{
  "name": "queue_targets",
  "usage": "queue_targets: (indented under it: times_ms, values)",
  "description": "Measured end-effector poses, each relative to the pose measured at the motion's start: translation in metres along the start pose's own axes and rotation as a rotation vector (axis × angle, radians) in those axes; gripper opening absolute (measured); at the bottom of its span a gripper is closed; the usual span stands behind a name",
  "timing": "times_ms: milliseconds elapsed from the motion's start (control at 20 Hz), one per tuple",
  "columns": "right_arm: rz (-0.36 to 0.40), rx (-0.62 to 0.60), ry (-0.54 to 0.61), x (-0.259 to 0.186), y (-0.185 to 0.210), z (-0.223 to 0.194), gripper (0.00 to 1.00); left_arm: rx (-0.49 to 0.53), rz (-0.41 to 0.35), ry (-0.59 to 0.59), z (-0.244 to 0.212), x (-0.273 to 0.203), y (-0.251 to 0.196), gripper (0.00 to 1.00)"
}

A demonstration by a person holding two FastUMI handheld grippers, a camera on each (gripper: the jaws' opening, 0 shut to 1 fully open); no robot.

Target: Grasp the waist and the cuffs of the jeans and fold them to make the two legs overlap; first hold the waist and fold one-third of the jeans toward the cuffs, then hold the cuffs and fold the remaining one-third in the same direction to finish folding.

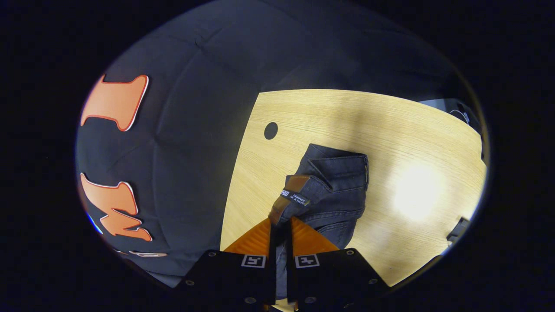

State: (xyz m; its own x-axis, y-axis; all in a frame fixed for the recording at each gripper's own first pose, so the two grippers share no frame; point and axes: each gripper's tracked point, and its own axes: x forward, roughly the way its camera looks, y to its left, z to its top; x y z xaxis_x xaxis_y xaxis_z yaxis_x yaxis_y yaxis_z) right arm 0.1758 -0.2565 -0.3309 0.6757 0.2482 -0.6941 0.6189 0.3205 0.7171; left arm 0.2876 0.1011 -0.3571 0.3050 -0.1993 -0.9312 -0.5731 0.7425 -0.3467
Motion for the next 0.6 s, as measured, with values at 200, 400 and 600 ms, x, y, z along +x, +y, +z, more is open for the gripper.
queue_targets:
  times_ms: [200,400,600]
  values:
    - [0.031,0.039,0.005,0.011,0.017,0.006,0.11,-0.020,-0.009,-0.024,0.011,0.019,-0.008,0.02]
    - [-0.050,0.074,0.009,0.039,0.006,0.008,0.10,-0.002,0.001,-0.072,0.023,0.020,-0.013,0.26]
    - [-0.012,0.035,0.006,0.035,0.018,0.011,0.37,0.143,-0.073,-0.163,0.028,-0.005,-0.037,1.00]
